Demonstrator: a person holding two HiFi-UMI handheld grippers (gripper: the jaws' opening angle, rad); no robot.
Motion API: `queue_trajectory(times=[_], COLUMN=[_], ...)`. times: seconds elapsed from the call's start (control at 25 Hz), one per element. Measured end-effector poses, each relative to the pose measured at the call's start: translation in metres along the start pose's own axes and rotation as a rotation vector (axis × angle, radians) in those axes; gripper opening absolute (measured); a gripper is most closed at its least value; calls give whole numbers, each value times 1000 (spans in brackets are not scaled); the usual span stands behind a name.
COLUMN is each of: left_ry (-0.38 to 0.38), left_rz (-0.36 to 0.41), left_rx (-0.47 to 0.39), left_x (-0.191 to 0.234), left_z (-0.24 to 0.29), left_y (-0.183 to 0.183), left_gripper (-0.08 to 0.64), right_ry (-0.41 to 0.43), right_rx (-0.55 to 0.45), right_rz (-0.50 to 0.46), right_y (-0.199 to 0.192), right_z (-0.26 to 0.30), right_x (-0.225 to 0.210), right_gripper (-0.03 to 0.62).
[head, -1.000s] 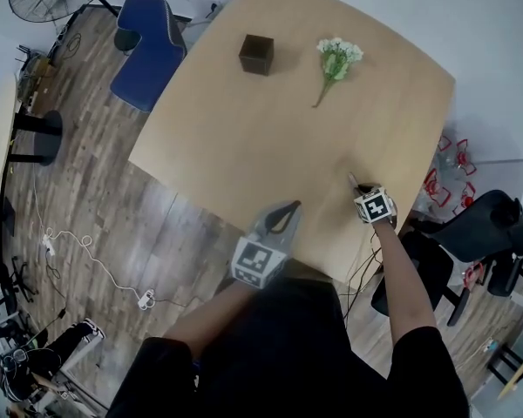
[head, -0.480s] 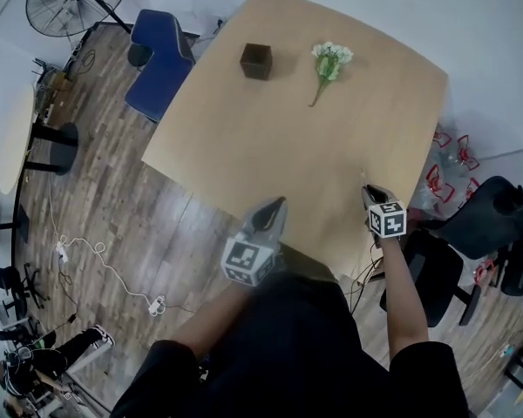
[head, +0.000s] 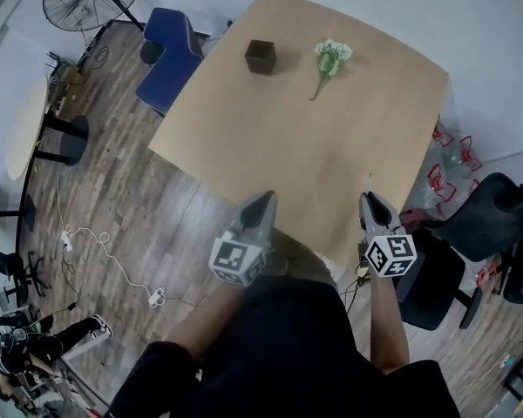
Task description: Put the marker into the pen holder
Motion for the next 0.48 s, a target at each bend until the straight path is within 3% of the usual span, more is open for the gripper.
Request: queue_trajectory(times=[0.2, 0.48], left_ry=[14, 50], left_rz=[3, 2], left_rx=[-29, -72], left_x=[-1, 47], left_z=[-21, -64], left_y=[8, 21], left_gripper=[3, 3], right_ry=[52, 88], right_rx=[-71, -138], right_rz=[-39, -62], right_y=[15, 24], right_z=[-10, 5], right_x=[41, 118], right_gripper=[46, 46])
Point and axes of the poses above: the fingertips, and each gripper's own axes: z forward along the fingers, x to its left, y out of its top, the point moved 3 cm from there along -z, backward along the fingers, and after that the axes turned 13 degrees about -x, right-handed, at the moved point
